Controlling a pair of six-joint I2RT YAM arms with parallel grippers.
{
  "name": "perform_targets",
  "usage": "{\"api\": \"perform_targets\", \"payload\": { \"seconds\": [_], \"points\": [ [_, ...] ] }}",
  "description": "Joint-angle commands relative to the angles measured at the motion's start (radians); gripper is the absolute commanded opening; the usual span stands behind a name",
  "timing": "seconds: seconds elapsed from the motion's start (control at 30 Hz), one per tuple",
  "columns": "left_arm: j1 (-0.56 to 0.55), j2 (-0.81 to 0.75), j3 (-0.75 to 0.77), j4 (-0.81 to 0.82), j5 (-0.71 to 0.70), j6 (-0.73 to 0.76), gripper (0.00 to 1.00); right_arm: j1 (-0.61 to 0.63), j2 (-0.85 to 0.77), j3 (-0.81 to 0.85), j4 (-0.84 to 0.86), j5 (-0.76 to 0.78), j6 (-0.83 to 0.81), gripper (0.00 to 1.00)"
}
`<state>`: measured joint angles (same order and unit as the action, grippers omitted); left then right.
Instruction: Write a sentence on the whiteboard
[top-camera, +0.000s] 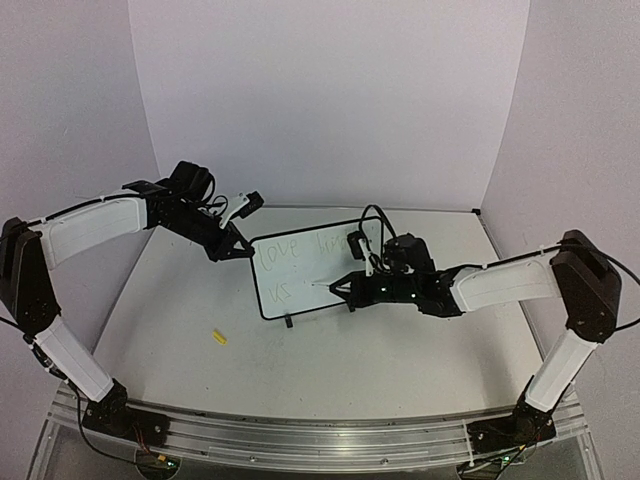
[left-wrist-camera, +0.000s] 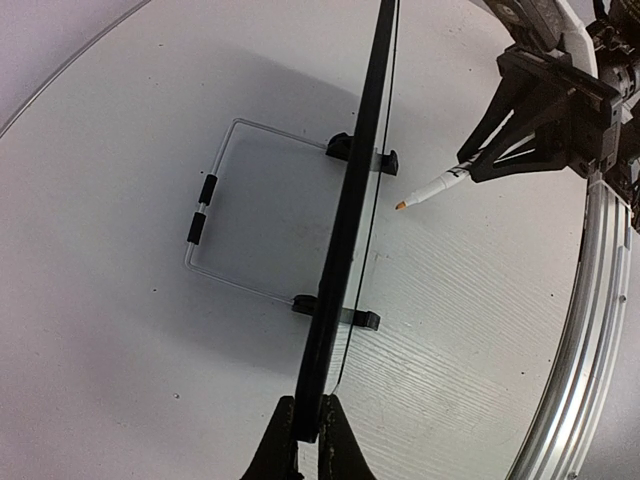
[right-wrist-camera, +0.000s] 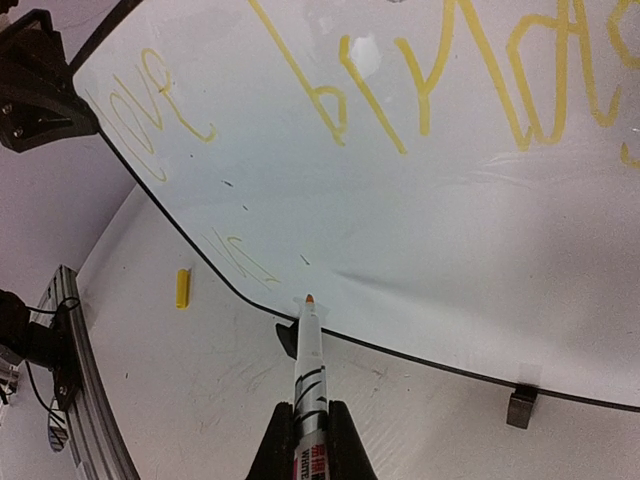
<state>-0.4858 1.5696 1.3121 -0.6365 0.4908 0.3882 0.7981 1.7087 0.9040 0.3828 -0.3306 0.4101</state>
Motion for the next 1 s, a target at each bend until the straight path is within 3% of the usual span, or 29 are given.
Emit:
{"api": "perform_targets", "payload": {
  "seconds": [0.0,0.5,0.97],
  "points": [
    [0.003,-0.005,-0.014,0.018,-0.116,0.040,0.00,-0.014,0.025,0.044,0.040,0.010,0.017,0.00],
    [0.003,-0.008,-0.013,0.018,-0.118,0.040,0.00,-0.017,0.101,0.110,0.047,-0.019,0.020,0.00],
    [0.003,-0.003,-0.013,0.016,-0.118,0.040,0.00,-0.017,0.098,0.038,0.048,0.003,0.038,0.00]
  ]
}}
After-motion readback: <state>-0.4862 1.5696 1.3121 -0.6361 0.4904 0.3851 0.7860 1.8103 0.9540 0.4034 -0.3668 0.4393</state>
